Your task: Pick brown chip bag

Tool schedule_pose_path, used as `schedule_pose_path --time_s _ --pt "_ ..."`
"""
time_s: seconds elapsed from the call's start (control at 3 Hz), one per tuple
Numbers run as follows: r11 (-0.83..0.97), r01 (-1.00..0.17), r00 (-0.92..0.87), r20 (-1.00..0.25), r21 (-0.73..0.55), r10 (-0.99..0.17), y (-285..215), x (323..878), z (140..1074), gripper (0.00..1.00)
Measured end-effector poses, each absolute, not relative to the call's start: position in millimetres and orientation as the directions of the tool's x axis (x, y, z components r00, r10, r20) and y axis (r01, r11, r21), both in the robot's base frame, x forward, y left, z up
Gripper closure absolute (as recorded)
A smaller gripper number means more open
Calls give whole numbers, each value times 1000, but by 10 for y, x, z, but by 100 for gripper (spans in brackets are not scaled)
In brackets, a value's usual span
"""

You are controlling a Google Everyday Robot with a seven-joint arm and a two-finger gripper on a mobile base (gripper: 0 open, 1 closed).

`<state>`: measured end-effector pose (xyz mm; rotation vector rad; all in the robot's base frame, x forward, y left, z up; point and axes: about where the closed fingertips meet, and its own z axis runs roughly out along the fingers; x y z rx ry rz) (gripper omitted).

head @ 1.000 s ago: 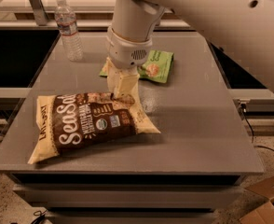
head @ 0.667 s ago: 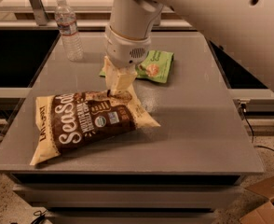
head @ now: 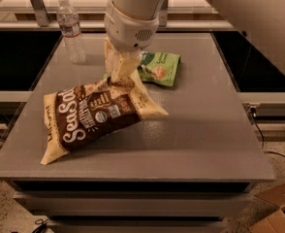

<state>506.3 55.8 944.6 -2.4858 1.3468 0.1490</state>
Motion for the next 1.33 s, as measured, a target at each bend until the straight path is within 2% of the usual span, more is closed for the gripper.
schedule_pose_path --time_s 1.33 --pt "-533 -766 626 -229 -358 -746 636 5093 10241 100"
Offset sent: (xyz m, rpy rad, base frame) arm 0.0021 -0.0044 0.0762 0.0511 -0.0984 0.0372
